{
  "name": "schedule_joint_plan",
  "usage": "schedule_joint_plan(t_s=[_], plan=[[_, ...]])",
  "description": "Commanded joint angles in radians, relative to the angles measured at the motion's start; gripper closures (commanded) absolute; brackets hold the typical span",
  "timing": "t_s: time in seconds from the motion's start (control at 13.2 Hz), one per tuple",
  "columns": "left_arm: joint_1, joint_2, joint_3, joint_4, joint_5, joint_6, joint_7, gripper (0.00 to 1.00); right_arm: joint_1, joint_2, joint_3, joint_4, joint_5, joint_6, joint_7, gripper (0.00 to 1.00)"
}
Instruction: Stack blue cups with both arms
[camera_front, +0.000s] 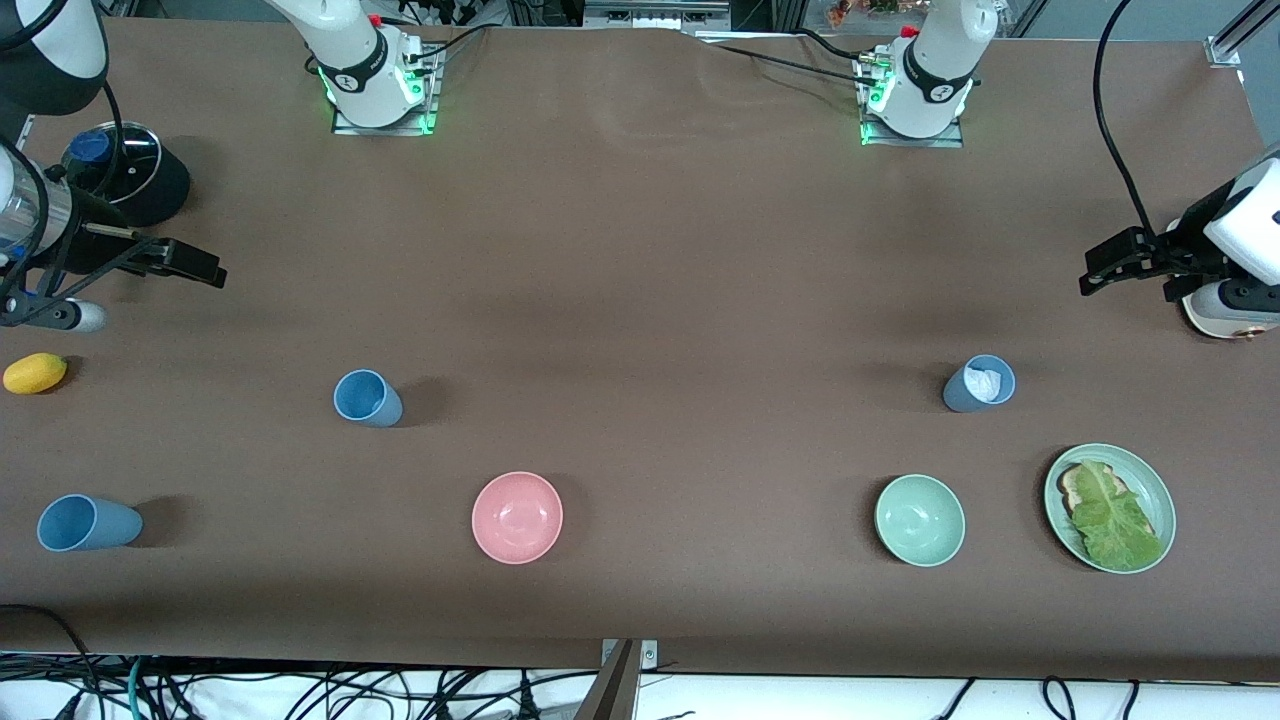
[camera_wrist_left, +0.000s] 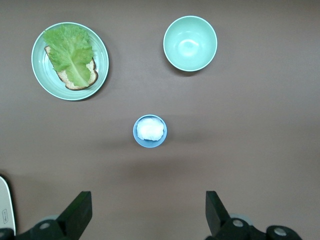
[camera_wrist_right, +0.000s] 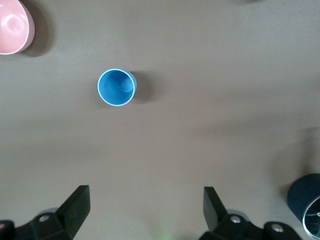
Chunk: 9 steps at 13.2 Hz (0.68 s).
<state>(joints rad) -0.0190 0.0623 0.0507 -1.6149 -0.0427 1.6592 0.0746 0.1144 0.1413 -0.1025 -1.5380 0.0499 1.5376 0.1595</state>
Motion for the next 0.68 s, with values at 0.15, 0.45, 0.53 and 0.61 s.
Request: schedule_joint_plan(t_s=[0.15,0.45,0.53,0.61], plan=[[0.005,0.008,-0.003,0.02,0.015,-0.007,0.019,0.0,-0.007,-0.008,-0.002,-0.007,0.002,-0.008,0.011,0.0],[0.007,0.014,-0.002,0.02,0.014,-0.007,0.022,0.0,-0.007,-0.008,-0.002,-0.007,0.002,-0.008,0.011,0.0],[0.01,0.019,-0.002,0.018,0.014,-0.007,0.022,0.0,-0.007,-0.008,-0.002,-0.007,0.002,-0.008,0.011,0.0],[0.011,0.033,0.0,0.018,0.014,-0.007,0.022,0.0,-0.007,-0.008,-0.002,-0.007,0.002,-0.008,0.011,0.0]])
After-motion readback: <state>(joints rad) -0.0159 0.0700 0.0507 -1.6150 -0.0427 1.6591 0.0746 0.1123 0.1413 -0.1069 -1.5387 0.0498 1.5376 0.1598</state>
